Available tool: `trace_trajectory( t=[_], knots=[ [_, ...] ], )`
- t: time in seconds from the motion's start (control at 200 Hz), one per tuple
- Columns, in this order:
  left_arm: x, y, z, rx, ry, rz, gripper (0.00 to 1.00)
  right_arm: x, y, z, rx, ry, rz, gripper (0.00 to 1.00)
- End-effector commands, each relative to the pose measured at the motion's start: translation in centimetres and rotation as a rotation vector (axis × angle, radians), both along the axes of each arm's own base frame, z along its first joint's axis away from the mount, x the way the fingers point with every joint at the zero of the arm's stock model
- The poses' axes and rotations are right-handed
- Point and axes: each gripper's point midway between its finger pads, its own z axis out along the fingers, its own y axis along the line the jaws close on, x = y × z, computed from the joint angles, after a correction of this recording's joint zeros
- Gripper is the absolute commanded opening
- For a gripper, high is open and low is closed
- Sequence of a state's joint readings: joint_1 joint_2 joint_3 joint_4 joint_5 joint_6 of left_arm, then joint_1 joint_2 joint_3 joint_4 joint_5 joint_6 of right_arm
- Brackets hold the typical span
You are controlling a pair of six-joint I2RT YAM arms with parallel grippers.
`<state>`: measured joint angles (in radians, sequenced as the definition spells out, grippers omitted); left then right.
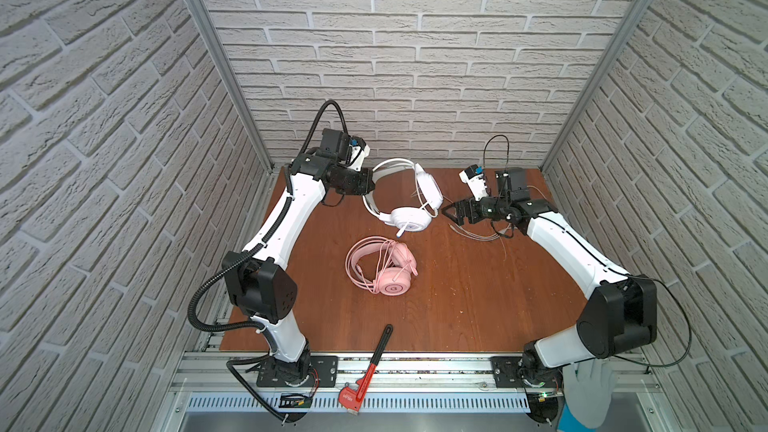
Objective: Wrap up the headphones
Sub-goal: 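Lift the white headset with left gripper while right gripper grasps grey cable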
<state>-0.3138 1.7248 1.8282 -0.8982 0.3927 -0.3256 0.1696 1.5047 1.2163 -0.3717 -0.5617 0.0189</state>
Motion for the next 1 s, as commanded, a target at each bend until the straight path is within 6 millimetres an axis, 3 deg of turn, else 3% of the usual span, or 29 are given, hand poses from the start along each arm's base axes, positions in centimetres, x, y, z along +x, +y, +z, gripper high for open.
trace_trajectory(
  t=[0.0, 0.245, 0.585, 0.775, 0.855, 0.875, 0.995],
  knots=[
    [-0.8, -1.5, 3.1, -0.086, -0.054, -0.052, 0.0, 0.6, 2.6, 2.3, 0.14, -0.139, 0.111, 0.98],
    [-1.2, -2.1, 3.7, -0.095, -0.049, -0.061, 0.0, 2.4, 5.5, 2.6, 0.194, -0.21, 0.129, 0.97],
    [-1.2, -3.0, 4.5, -0.144, -0.045, -0.055, 0.0, 8.3, 8.3, 0.9, 0.247, -0.225, 0.081, 0.92],
    [-1.4, -3.5, 6.7, -0.212, -0.064, -0.056, 0.0, 10.3, 9.8, -0.6, 0.33, -0.205, 0.105, 0.85],
    [-1.5, -3.7, 7.1, -0.226, -0.06, -0.056, 0.0, 10.7, 10.5, -0.4, 0.36, -0.216, 0.11, 0.82],
    [-1.5, -3.7, 7.1, -0.228, -0.059, -0.055, 0.0, 11.0, 10.7, -1.8, 0.356, -0.19, 0.109, 0.81],
    [-1.3, -3.7, 6.8, -0.233, -0.052, -0.039, 0.0, 11.3, 11.6, -3.5, 0.334, -0.156, 0.122, 0.76]
  ],
)
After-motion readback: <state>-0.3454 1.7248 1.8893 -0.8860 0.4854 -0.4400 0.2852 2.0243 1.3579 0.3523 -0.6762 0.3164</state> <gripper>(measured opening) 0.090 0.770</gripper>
